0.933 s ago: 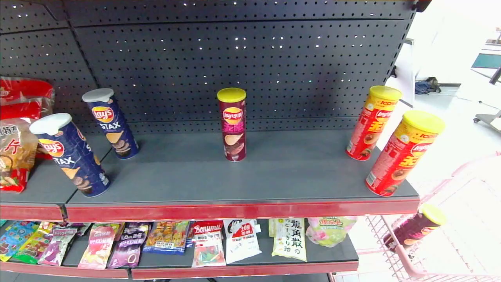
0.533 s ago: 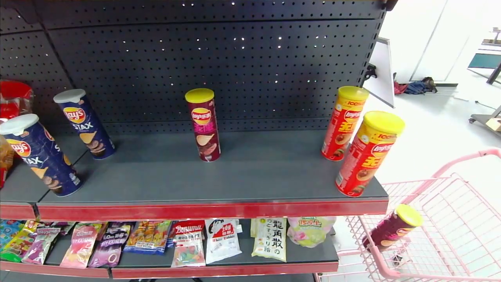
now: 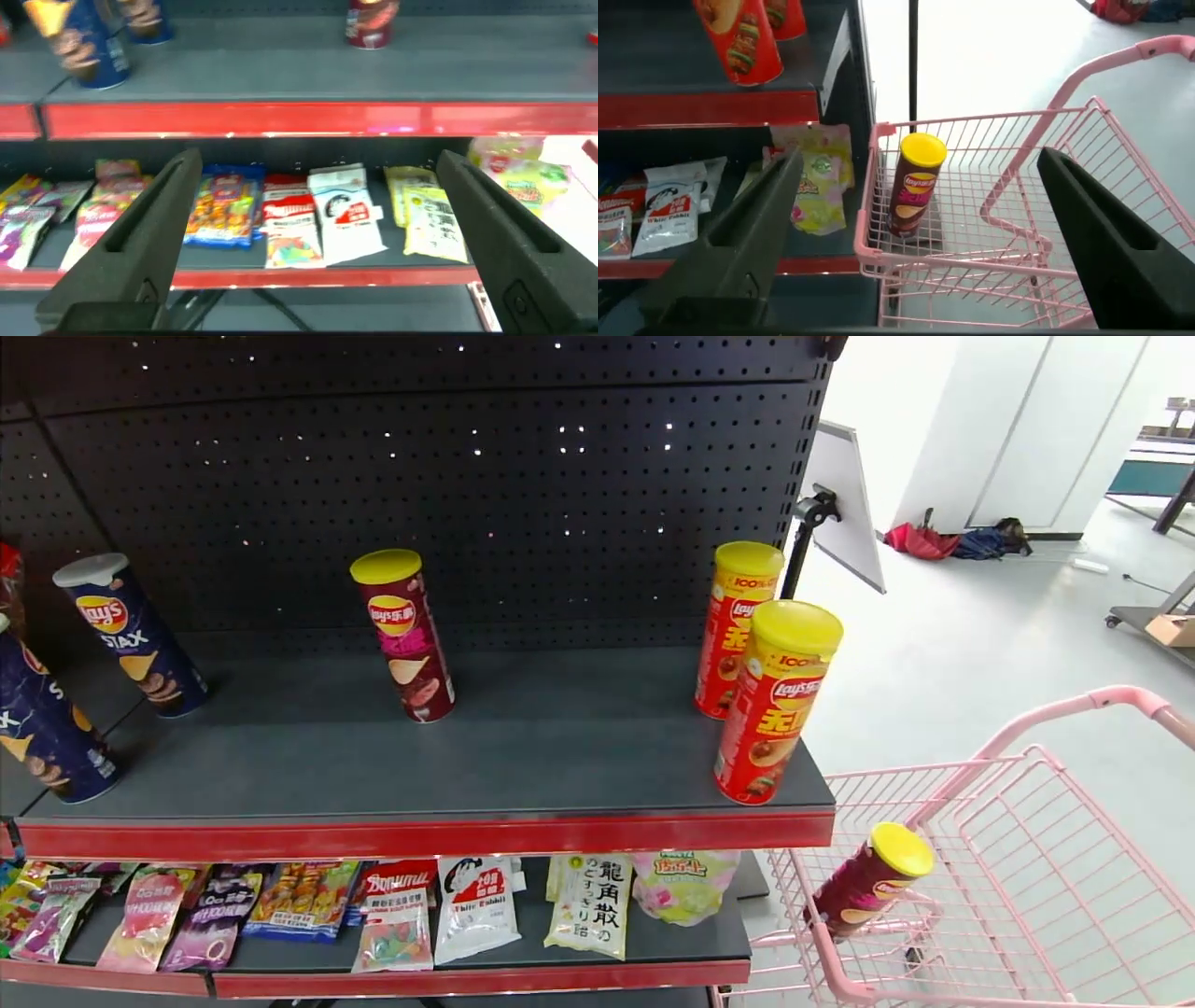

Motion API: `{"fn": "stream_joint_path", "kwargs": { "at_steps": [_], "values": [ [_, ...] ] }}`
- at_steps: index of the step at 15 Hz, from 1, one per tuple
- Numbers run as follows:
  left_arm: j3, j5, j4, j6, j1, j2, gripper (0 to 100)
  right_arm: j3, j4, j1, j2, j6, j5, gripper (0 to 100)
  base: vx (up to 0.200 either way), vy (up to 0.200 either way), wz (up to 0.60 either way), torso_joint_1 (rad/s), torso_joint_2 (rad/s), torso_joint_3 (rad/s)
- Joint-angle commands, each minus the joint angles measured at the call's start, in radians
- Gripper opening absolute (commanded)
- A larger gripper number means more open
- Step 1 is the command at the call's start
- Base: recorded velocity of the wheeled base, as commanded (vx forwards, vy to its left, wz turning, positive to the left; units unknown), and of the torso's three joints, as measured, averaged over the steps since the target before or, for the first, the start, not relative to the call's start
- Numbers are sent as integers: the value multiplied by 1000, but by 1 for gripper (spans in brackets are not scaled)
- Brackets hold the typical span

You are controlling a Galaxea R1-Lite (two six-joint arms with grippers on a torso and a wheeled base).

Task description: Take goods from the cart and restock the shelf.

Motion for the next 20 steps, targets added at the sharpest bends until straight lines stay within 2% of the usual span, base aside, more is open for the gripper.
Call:
{"fn": "stream_joint_path", "kwargs": {
  "at_steps": [1, 10, 16, 20],
  "values": [
    [0, 1, 0, 0, 0, 1, 100, 0, 0, 0, 0, 0, -1, 100, 0, 0, 0, 0, 0, 0],
    [2, 1, 0, -2, 0, 1, 100, 0, 0, 0, 0, 0, 1, 100, 0, 0, -600, 4, 4, 2],
    [0, 1, 0, -2, 0, 1, 100, 0, 0, 0, 0, 3, -1, 100, 0, 0, 0, 0, 0, 0],
    [0, 1, 0, -2, 0, 1, 100, 0, 0, 0, 0, 3, -1, 100, 0, 0, 0, -135, 331, 179]
  ]
}}
